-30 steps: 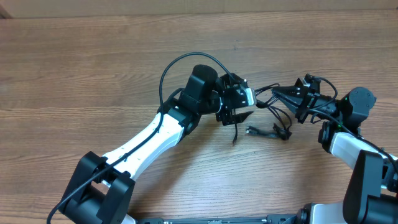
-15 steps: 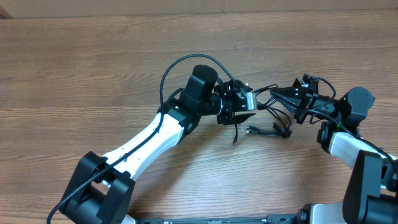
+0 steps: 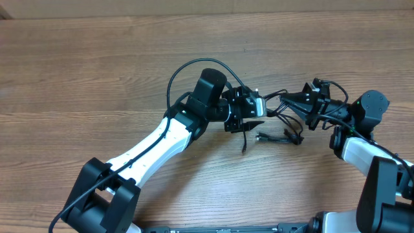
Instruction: Untangle cables
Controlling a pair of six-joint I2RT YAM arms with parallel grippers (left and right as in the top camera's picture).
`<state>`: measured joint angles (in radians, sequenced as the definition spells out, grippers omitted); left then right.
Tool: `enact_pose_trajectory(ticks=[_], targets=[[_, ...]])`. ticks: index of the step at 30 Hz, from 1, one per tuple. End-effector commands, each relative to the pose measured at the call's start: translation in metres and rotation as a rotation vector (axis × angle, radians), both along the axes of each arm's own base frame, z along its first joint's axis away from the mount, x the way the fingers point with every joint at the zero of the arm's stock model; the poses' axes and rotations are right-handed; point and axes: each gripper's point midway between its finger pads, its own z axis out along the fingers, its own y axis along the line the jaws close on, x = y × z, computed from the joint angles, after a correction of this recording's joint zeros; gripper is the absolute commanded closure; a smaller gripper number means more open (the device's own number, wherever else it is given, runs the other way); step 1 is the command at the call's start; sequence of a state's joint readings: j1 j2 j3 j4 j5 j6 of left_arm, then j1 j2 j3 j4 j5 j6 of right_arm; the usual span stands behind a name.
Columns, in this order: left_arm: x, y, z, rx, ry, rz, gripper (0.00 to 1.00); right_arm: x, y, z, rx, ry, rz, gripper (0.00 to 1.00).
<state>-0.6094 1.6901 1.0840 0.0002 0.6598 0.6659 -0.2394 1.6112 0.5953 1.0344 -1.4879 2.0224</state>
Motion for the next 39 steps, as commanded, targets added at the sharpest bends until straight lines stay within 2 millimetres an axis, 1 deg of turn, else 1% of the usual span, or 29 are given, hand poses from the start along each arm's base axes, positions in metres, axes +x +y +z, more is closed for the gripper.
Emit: enact_pose_trajectory(ticks=[1,8,15,18,21,22,23,28,29,31,34,36,39], targets=[[-0.006,-0.005,0.011,-0.019,-0.026,-0.036,0.35,-0.003,0.003,0.007,0.018,0.056,0.02,0.96],[-0.008,-0.007,0.009,-0.017,-0.024,-0.042,0.34,-0.006,0.003,0.007,0.015,0.056,0.036,0.96],[-0.006,-0.007,0.005,-0.008,-0.02,-0.036,0.39,-0.01,0.01,0.007,0.01,0.045,0.068,0.96],[-0.005,-0.007,0.0,-0.001,-0.01,-0.036,0.45,-0.011,0.012,0.008,0.008,0.039,0.076,0.96],[-0.005,-0.008,-0.004,0.003,-0.003,-0.036,0.59,-0.011,0.012,0.008,0.008,0.039,0.075,0.96],[-0.005,-0.008,-0.005,0.004,-0.002,-0.035,0.63,-0.011,0.012,0.008,0.008,0.039,0.075,0.96],[-0.005,-0.008,-0.005,0.005,-0.002,-0.036,0.64,-0.011,0.012,0.008,0.008,0.039,0.074,0.96],[-0.006,-0.008,-0.004,0.0,-0.002,-0.04,0.63,-0.009,0.011,0.008,0.01,0.039,0.061,0.96],[-0.006,-0.008,-0.004,-0.002,0.0,-0.043,0.6,-0.008,0.011,0.009,0.011,0.039,0.056,0.96],[-0.009,-0.009,-0.003,-0.009,0.006,-0.056,0.5,-0.006,0.009,0.009,0.012,0.038,0.043,0.96],[-0.01,-0.01,-0.002,-0.014,0.012,-0.061,0.43,-0.004,0.004,0.009,0.013,0.038,0.025,0.96],[-0.01,-0.009,-0.003,-0.012,0.014,-0.061,0.42,-0.003,-0.001,0.009,0.013,0.038,0.012,0.96],[-0.009,-0.008,-0.003,-0.01,0.014,-0.056,0.48,-0.004,-0.007,0.008,0.011,0.039,0.01,0.96]])
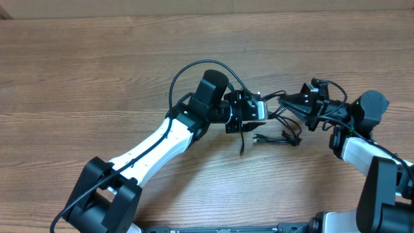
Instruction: Untangle cables
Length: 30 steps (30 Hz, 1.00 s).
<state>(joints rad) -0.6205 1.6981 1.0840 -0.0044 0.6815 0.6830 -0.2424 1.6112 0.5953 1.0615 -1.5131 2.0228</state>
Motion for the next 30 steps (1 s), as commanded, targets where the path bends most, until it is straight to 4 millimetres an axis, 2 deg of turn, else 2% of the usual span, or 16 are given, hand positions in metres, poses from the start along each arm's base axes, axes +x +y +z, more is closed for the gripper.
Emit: enact_pose_trajectory(ticks=[1,5,10,15,18,20,22,27,30], targets=[[-0.0013,-0.0033,-0.0006,-0.008,0.013,-0.018,0.49,-0.0002,-0.0092,0.0064,0.018,0.064,-0.015,0.96],[-0.0008,-0.0031,-0.0007,-0.007,0.011,-0.015,0.52,-0.002,-0.011,0.0061,0.016,0.064,-0.008,0.96],[-0.0068,-0.0078,0.0034,-0.028,0.011,-0.048,0.5,-0.0025,-0.0107,0.006,0.015,0.065,-0.005,0.96],[-0.0056,-0.0075,0.0031,-0.026,0.008,-0.042,0.53,-0.0049,-0.01,0.0058,0.013,0.064,0.009,0.96],[-0.004,-0.007,0.0024,-0.02,0.0,-0.036,0.62,-0.0057,-0.0098,0.006,0.011,0.06,0.014,0.96],[-0.0018,-0.0062,0.0013,-0.013,-0.004,-0.023,0.76,-0.0057,-0.0098,0.0061,0.01,0.058,0.014,0.96],[-0.0019,-0.0063,0.0014,-0.014,-0.004,-0.024,0.8,-0.0058,-0.0098,0.0061,0.01,0.058,0.015,0.96],[-0.0019,-0.0063,0.0014,-0.013,-0.004,-0.024,0.67,-0.0058,-0.0096,0.0064,0.009,0.055,0.015,0.96],[-0.0019,-0.0063,0.0014,-0.013,-0.004,-0.024,0.48,-0.0058,-0.0096,0.0064,0.009,0.055,0.015,0.96]])
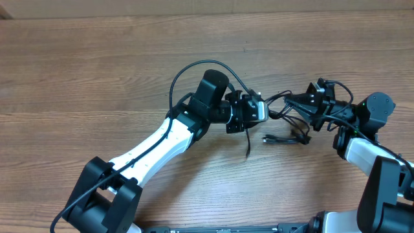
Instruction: Untangle cables
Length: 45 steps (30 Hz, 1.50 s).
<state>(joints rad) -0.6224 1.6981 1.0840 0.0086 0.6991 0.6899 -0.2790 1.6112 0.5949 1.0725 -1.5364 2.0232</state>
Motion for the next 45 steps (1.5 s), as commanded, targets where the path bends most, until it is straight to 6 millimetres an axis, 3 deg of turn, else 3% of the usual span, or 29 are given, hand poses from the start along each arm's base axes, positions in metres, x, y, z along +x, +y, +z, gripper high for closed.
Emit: enact_pose_trajectory(ticks=[1,9,13,22,27,29,42,45], targets=[[0.0,-0.004,-0.002,0.001,0.007,-0.005,0.46,-0.005,0.001,0.006,0.014,0.064,0.028,0.96],[0.0,-0.004,-0.002,0.001,0.007,-0.005,0.49,-0.008,0.01,0.006,0.013,0.064,0.057,0.96],[0.0,-0.004,-0.002,0.002,0.006,-0.004,0.59,-0.009,0.014,0.006,0.013,0.064,0.07,0.96],[0.0,-0.004,-0.002,0.002,0.007,-0.004,0.66,-0.009,0.015,0.006,0.013,0.064,0.072,0.96],[0.0,-0.004,-0.002,0.002,0.007,-0.004,0.82,-0.009,0.015,0.006,0.013,0.064,0.072,0.96],[0.001,-0.004,-0.002,0.004,0.005,-0.001,0.95,-0.009,0.015,0.007,0.011,0.057,0.072,0.96],[0.001,-0.003,-0.003,0.007,0.007,0.004,0.96,-0.009,0.015,0.007,0.01,0.054,0.072,0.96],[0.013,0.003,-0.009,0.038,0.027,0.093,0.96,-0.01,0.015,0.007,0.01,0.054,0.073,0.96]])
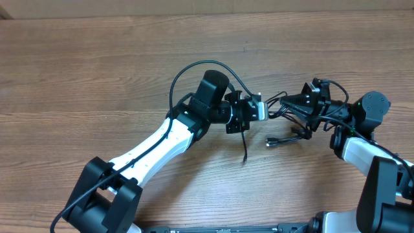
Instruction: Untangle cables
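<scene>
A bundle of thin black cables is strung between my two grippers right of the table's middle. My left gripper points right and is shut on the bundle's left side. One loose strand hangs from it toward the front edge. My right gripper points left, its fingers closed to a point on the right side of the bundle. A short cable with a plug end trails on the wood below the bundle.
The wooden table stretches bare to the left and back. A black supply cable arches over my left arm's wrist. My right arm's base stands at the right edge.
My right gripper has shifted a little to the left, back toward the left gripper. The plug end on the table lies slightly lower and farther right. The hanging strand has swung a bit to the left.
Both grippers held the cable bundle close together at first, with the plug end lying under the left gripper. Then the right gripper stood farther right and the plug end had been drawn to the right. Now the right gripper is close again, the plug staying farther right.
</scene>
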Controlling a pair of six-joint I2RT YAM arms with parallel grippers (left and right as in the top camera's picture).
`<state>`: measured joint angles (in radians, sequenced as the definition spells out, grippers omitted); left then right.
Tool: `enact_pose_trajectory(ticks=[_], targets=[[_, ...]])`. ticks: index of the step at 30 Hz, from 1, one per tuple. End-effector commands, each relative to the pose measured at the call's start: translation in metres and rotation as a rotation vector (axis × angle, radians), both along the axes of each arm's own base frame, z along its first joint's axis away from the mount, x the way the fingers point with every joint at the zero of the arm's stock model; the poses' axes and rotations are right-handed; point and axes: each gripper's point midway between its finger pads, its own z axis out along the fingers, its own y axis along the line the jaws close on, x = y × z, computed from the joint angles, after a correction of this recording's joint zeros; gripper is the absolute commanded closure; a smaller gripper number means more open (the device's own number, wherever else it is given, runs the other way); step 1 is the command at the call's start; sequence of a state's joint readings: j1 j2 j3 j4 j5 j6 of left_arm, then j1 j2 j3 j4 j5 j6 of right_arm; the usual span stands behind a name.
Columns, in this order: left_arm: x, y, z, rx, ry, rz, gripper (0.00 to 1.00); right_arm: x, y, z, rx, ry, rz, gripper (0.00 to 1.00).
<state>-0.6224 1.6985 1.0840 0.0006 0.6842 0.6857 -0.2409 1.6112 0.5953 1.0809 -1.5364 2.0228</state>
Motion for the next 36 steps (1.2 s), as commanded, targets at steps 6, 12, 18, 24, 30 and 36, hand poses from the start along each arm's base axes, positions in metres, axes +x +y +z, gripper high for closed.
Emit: enact_pose_trajectory(ticks=[6,12,18,24,30,36], targets=[[0.056,0.033,-0.02,0.076,0.14,0.438,0.96,-0.006,0.003,0.006,0.011,0.063,0.034,0.96],[0.069,0.054,-0.025,0.085,0.19,0.517,0.96,-0.006,0.003,0.006,0.011,0.063,0.034,0.96],[0.07,0.064,-0.032,0.111,0.21,0.542,0.96,-0.006,0.003,0.006,0.011,0.063,0.034,0.96],[0.078,0.081,-0.041,0.156,0.225,0.642,0.96,-0.006,0.003,0.006,0.011,0.063,0.034,0.96],[0.083,0.095,-0.048,0.181,0.257,0.717,0.96,-0.006,0.003,0.006,0.011,0.063,0.034,0.96],[0.087,0.102,-0.048,0.15,0.319,0.774,0.96,-0.006,0.003,0.006,0.011,0.063,0.033,0.96]])
